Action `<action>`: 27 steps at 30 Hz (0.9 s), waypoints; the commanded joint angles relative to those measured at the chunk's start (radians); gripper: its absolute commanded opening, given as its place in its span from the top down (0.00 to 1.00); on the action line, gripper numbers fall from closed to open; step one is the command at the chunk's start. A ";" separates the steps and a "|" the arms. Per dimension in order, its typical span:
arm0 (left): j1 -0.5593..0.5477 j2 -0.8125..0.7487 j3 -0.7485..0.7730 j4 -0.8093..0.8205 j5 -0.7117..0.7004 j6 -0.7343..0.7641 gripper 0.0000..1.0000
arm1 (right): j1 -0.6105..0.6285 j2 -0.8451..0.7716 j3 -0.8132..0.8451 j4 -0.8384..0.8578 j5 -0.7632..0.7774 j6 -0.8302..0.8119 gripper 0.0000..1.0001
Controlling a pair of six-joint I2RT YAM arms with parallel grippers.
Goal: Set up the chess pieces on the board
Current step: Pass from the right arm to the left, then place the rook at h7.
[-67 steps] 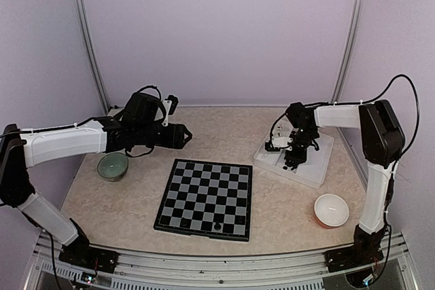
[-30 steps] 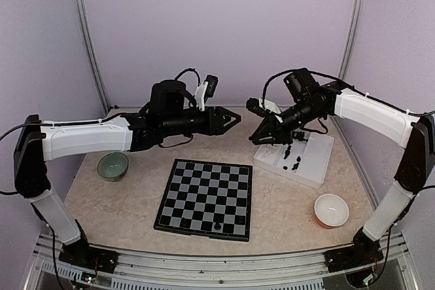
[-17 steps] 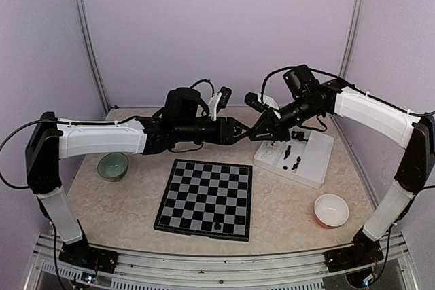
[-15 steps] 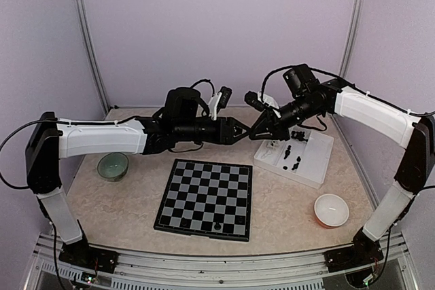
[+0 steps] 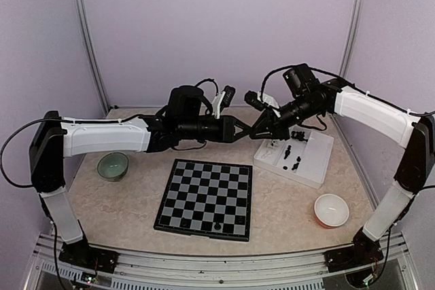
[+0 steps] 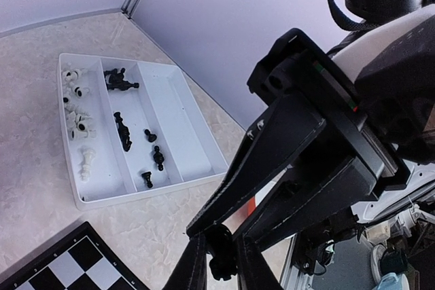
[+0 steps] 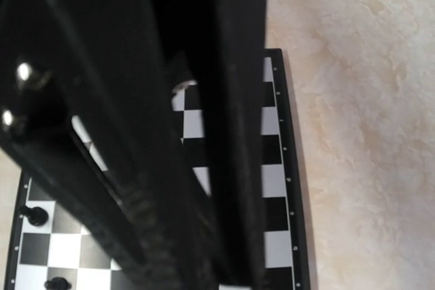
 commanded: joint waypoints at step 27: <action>0.023 -0.416 -0.273 -0.661 -0.360 -0.020 0.87 | -0.195 -0.194 -0.300 0.153 -0.242 0.000 0.41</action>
